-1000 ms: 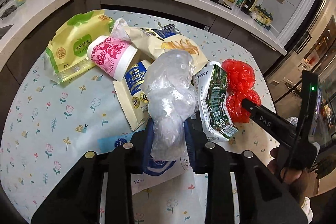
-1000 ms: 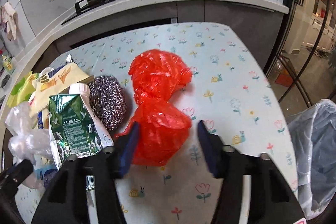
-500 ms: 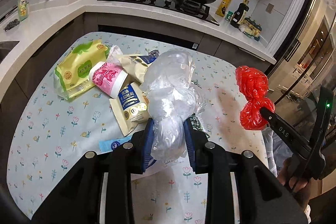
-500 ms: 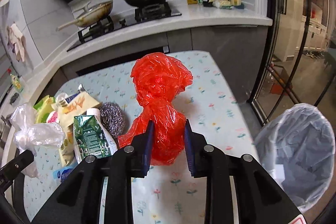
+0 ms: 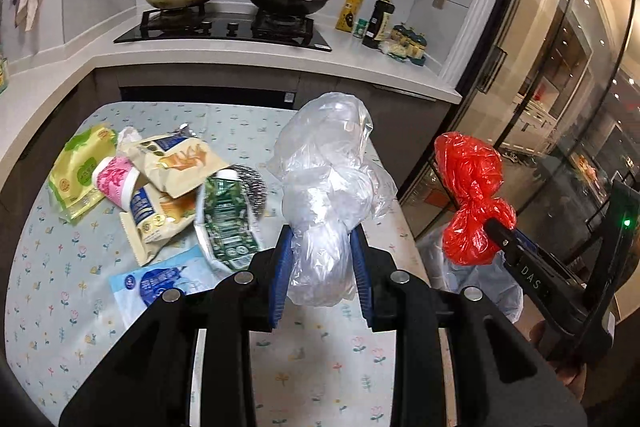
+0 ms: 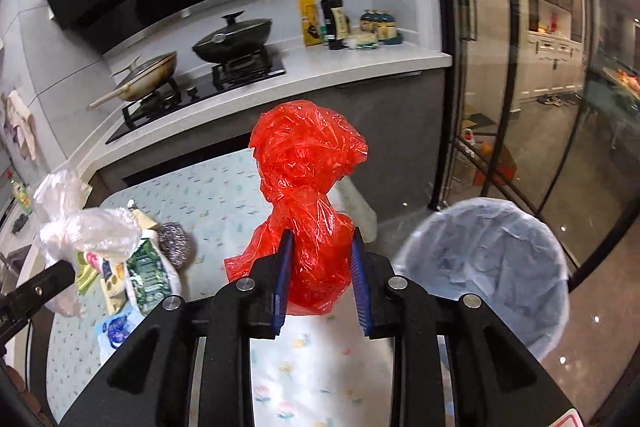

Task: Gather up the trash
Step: 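Carry both bags over the bin and open both grippers to drop them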

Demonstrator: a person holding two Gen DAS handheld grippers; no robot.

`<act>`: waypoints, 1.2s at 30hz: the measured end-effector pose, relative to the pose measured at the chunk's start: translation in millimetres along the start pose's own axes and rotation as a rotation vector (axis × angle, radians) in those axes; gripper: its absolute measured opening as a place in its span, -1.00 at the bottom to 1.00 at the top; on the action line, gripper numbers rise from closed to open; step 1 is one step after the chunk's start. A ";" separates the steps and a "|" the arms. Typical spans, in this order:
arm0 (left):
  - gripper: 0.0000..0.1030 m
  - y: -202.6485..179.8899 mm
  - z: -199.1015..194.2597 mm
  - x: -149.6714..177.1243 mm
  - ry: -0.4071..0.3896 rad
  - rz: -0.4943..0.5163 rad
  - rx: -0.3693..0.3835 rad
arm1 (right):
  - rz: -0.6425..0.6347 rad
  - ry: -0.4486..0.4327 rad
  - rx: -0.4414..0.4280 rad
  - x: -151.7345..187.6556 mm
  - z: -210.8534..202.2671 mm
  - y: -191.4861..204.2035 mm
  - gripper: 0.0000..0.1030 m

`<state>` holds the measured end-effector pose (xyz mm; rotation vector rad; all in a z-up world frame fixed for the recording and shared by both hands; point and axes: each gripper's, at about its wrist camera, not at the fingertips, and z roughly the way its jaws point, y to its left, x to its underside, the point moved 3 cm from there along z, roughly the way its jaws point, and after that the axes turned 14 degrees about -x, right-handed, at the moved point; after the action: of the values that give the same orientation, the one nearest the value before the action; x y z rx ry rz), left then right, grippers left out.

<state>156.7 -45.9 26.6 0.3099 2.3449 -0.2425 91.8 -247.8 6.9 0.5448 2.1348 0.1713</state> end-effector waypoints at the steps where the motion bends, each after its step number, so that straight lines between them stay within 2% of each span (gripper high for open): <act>1: -0.46 -10.6 -0.6 0.7 0.001 0.013 0.012 | 0.009 0.000 0.012 1.7 -4.8 -7.8 -0.50; 8: -0.46 -83.8 -0.2 10.5 0.006 0.111 0.089 | 0.074 0.001 0.092 16.9 -33.1 -59.5 -0.50; 16: -0.46 -145.9 4.8 24.2 0.021 0.193 0.139 | 0.125 0.008 0.162 32.4 -58.9 -104.7 -0.50; 25: -0.46 -193.5 16.7 42.7 0.057 0.270 0.157 | 0.166 0.012 0.211 42.4 -73.9 -140.5 -0.49; 36: -0.45 -230.6 34.7 53.7 0.090 0.328 0.171 | 0.204 0.019 0.238 47.1 -74.6 -166.6 -0.49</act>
<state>75.0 -266.6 -16.6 0.7939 2.3215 -0.2731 -44.8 -369.9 -37.2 0.9043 2.1287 0.0357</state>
